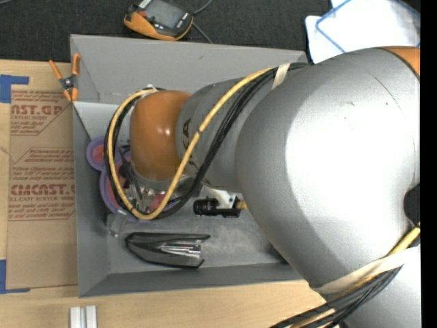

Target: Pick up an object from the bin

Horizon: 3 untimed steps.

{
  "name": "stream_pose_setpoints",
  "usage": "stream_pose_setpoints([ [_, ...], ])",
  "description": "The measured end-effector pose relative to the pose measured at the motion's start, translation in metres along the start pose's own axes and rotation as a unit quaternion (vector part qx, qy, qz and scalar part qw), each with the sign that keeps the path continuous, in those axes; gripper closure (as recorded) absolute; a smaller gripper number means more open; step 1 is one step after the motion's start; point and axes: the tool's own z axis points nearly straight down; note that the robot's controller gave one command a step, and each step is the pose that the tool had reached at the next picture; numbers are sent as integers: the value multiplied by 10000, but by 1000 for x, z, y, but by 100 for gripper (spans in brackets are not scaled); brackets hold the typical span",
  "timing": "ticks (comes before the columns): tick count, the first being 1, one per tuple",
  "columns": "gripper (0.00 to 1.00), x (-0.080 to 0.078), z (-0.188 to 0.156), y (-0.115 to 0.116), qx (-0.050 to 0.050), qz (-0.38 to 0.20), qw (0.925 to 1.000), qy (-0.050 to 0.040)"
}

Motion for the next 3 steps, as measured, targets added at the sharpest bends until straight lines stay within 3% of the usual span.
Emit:
stream_pose_setpoints([
  [1,0,-17,8,16,-73,-784,9969,-72],
  [2,100,-18,13,9,-120,918,9957,37],
  [3,100,-18,13,9,-121,918,9957,36],
])
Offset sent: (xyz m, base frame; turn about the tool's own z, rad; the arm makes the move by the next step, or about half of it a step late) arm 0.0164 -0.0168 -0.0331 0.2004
